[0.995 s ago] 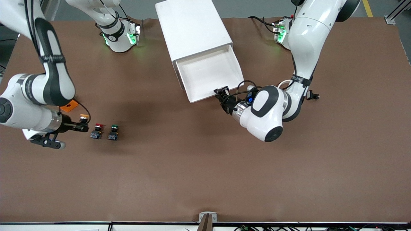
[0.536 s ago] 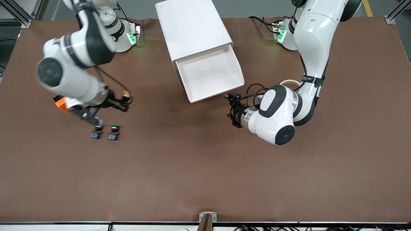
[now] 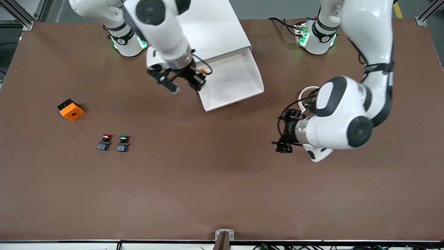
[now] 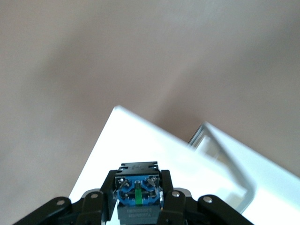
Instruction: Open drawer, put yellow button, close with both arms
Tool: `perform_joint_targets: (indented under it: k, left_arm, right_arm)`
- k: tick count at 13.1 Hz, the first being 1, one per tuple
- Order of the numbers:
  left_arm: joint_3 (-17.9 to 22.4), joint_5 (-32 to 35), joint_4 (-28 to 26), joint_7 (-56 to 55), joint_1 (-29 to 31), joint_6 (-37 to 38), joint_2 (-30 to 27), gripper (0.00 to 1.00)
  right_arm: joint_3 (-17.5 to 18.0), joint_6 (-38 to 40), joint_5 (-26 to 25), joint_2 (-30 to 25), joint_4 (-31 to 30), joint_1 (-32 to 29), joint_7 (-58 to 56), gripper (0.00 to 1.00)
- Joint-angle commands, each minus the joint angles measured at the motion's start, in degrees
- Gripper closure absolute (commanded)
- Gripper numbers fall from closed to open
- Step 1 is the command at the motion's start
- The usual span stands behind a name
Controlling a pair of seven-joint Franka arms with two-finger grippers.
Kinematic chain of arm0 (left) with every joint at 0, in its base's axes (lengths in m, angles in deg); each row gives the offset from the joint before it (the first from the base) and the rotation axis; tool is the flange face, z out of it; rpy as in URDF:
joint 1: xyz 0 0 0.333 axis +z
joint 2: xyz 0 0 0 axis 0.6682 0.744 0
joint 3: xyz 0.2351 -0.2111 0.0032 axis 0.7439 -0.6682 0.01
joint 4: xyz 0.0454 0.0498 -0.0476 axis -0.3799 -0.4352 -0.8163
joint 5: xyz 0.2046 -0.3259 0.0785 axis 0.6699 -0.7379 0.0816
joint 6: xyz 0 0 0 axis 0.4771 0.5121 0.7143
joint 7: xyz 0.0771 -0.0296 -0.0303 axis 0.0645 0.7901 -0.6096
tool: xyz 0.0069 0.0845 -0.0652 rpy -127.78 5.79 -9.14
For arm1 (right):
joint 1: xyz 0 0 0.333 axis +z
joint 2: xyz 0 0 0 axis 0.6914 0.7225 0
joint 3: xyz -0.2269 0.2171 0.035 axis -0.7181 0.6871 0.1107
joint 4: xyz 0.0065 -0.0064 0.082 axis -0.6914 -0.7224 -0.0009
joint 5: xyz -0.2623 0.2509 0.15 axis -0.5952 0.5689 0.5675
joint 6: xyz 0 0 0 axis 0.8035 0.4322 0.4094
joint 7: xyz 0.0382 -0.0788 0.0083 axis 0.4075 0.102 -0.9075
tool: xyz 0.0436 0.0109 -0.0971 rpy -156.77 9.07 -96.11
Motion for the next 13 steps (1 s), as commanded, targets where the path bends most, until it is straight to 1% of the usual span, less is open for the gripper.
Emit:
perform_joint_targets:
  k: [1,2,3,5,6,7,10,11,12,13]
  left_arm:
    - [0.25,9.42,-1.37,11.05,0.39,0.73,-2.73,0.0]
    - [0.17,12.94,-1.37,15.0,0.22,0.73,-3.26,0.0]
    - [-0.01,15.59,-1.46,19.65,0.22,0.9,-5.26,0.0]
    - [-0.01,16.58,-1.9,28.87,0.65,3.35,-8.17,0.0]
    - [0.17,16.32,-1.81,33.45,0.74,3.37,-8.62,0.0]
    - [0.17,16.23,-1.81,36.98,1.53,3.28,-8.62,0.0]
    - [0.17,16.4,-1.81,42.88,2.85,2.14,-8.98,0.0]
    - [-0.18,16.32,-2.25,47.69,3.9,1.79,-9.41,0.0]
    - [-0.18,16.4,-4.34,50.26,3.99,1.87,-10.55,0.0]
    - [-0.36,16.49,-7.67,51.76,3.99,1.61,-12.47,0.0]
  right_arm:
    - [-1.03,-2.9,-3.41,4.72,3.43,5.32,7.4,1.0]
    - [-1.03,-3.09,-4.2,6.91,5.01,6.64,9.86,1.0]
    - [-1.03,-3.0,-5.42,9.63,7.72,7.7,12.49,1.0]
    - [-1.03,-2.92,-7.18,14.12,11.34,9.54,16.11,1.0]
    - [-1.03,-2.92,-7.54,15.45,12.4,10.25,16.73,1.0]
    - [-1.03,-2.92,-7.55,16.33,13.11,10.78,17.0,1.0]
    - [-1.12,-2.74,-7.81,17.39,13.64,11.92,17.09,1.0]
    - [-1.12,-2.74,-7.98,17.39,13.64,11.93,17.09,1.0]
    - [-1.12,-2.65,-7.98,17.48,13.55,12.19,17.09,1.0]
    - [-1.12,-2.65,-7.98,17.57,13.55,12.62,17.09,1.0]
